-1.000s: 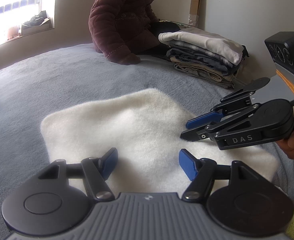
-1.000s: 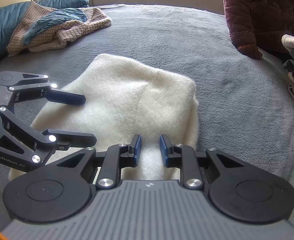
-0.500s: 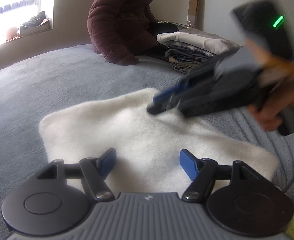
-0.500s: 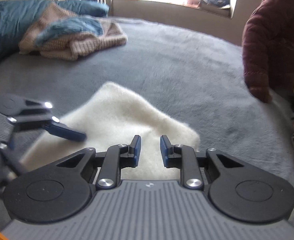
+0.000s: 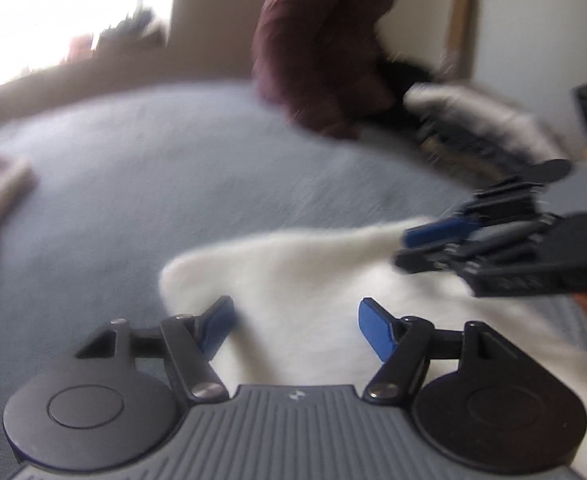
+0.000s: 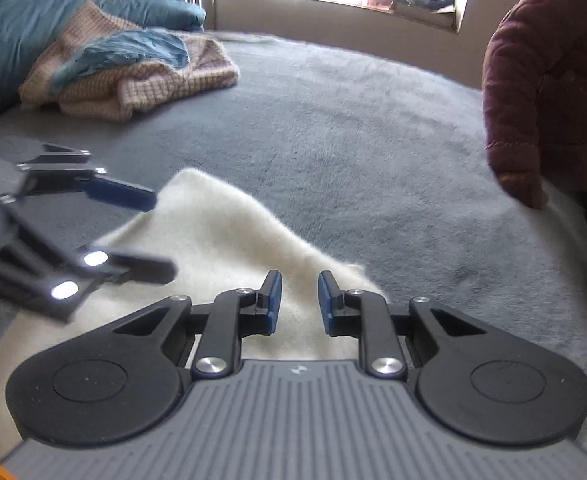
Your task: Fold clothes
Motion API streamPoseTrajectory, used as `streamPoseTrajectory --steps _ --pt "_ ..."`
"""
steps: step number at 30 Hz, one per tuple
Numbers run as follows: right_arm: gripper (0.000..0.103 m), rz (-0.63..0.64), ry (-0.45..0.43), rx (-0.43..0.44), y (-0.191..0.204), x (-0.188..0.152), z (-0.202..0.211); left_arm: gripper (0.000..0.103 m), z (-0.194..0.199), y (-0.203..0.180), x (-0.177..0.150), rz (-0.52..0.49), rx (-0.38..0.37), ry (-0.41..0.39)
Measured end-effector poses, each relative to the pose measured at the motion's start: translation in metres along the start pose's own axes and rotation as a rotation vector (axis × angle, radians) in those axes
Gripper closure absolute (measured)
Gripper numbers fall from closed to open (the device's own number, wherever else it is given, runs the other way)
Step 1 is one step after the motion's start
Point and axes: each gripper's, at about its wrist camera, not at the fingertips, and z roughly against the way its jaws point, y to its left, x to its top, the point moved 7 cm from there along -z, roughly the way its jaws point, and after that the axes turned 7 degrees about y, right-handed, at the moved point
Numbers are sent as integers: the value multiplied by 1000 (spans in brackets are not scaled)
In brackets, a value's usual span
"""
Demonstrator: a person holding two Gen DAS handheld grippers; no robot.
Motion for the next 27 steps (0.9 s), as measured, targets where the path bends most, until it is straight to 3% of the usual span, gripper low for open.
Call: streamPoseTrajectory --steps 6,12,16,18,21,23,27 --pt "85 1 30 3 -2 4 -10 33 10 7 1 21 -22 -9" --pt "84 -32 -69 51 2 11 43 33 50 21 -2 114 -71 -21" --pt "83 -15 -106 154 16 3 78 32 68 16 -20 136 -165 66" --pt "83 12 -71 180 23 -8 77 31 71 10 -33 152 -196 110" --pt "82 85 80 107 28 -36 46 30 65 -3 -49 127 -190 159" --pt "82 73 73 100 26 -42 37 30 66 -10 -54 101 -161 168" --pt "82 15 52 43 11 -25 59 30 81 -14 -61 95 -172 163"
